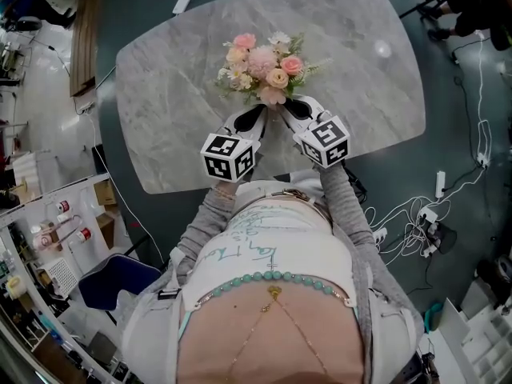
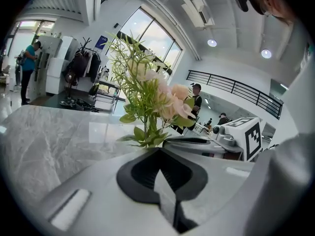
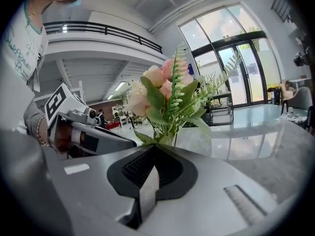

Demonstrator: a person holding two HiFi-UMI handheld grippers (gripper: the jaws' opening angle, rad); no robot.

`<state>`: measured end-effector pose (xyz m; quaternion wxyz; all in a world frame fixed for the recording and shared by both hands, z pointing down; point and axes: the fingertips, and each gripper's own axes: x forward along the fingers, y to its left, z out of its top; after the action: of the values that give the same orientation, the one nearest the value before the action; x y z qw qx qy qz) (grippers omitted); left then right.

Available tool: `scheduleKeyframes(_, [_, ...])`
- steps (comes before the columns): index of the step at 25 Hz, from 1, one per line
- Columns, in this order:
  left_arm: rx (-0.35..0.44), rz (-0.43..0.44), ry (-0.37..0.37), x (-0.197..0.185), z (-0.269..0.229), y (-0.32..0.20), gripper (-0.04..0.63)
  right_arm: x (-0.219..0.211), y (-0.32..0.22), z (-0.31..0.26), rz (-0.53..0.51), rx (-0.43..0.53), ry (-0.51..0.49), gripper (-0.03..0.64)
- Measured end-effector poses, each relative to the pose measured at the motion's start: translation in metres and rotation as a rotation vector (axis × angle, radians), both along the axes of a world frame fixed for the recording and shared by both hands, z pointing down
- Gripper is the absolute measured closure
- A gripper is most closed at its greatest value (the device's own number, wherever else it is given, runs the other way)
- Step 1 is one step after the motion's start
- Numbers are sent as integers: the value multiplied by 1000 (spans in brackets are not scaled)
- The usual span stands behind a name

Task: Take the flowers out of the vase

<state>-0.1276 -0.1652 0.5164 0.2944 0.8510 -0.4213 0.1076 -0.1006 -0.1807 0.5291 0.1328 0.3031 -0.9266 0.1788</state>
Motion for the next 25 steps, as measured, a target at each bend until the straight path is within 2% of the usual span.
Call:
scheduleKeyframes(15, [-24, 12, 8, -8, 6, 5, 595, 3, -5, 21, 57, -15, 37, 580])
scheduleKeyframes(25, [-21, 10, 11, -6, 5, 4, 595, 1, -10, 20, 32, -6, 11, 491])
